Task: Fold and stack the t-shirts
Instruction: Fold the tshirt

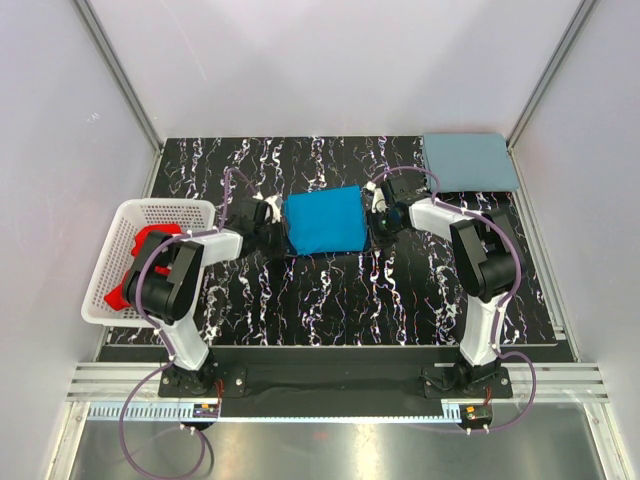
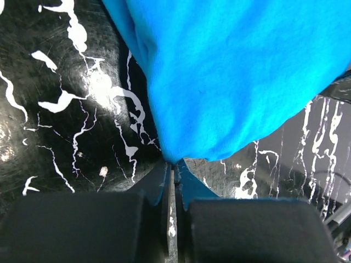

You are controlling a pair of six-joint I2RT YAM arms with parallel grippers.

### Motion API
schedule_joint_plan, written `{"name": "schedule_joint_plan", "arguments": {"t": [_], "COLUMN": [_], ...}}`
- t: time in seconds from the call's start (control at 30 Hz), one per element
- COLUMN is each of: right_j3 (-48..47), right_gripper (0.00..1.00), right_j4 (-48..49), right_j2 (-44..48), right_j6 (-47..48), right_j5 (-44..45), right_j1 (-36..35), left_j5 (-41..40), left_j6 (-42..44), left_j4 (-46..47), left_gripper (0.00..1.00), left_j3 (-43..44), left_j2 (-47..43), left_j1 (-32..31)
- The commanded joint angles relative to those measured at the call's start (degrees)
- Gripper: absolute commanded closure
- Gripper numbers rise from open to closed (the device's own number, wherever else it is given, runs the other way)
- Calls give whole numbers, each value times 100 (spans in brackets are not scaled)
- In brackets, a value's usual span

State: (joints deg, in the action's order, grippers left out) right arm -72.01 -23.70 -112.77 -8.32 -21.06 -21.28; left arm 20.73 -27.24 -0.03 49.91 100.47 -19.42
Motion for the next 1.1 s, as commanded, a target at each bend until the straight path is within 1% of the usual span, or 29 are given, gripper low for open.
{"name": "schedule_joint_plan", "arguments": {"t": [0.0, 0.1, 0.23, 0.5, 0.57, 0.63, 0.67, 0.73, 0.83, 0.87, 0.97, 1.03, 1.07], "right_j3": [-59, -129, -24, 195, 318, 363, 372, 380, 398, 407, 416, 433, 398], "right_gripper": [100, 100, 100, 100, 100, 100, 100, 100, 100, 100, 100, 100, 91], "right_j4": [-2, -178, -161, -38, -20, -29, -38, -46, -47, -73, -266, -450, -521], "right_j2": [-96, 9, 255, 387, 440, 466, 501, 537, 598, 624, 642, 669, 660], "right_j6": [243, 278, 260, 251, 234, 208, 190, 199, 182, 103, -56, -126, -170], "right_j5": [734, 1059, 1157, 1332, 1428, 1482, 1534, 1596, 1544, 1483, 1438, 1325, 1298], "right_j1": [-52, -61, -61, -87, -96, -113, -157, -271, -351, -377, -421, -412, -412], "left_j5": [-376, -885, -1352, -1677, -1957, -2055, -2360, -2564, -2355, -2111, -1740, -1818, -1844], "left_j6": [228, 351, 404, 474, 518, 536, 553, 589, 589, 597, 414, 291, 281], "left_j4": [-443, -839, -1252, -1771, -1877, -2009, -2053, -2150, -1940, -1896, -2114, -2448, -2623], "left_gripper": [100, 100, 100, 100, 100, 100, 100, 100, 100, 100, 100, 89, 86], "left_j3": [246, 483, 695, 845, 888, 915, 967, 1020, 986, 977, 994, 951, 950], "left_j2": [105, -97, -387, -396, -405, -396, -396, -379, -396, -405, -387, -440, -484], "left_j1": [-44, -44, -53, -150, -185, -238, -290, -352, -370, -370, -378, -378, -378]}}
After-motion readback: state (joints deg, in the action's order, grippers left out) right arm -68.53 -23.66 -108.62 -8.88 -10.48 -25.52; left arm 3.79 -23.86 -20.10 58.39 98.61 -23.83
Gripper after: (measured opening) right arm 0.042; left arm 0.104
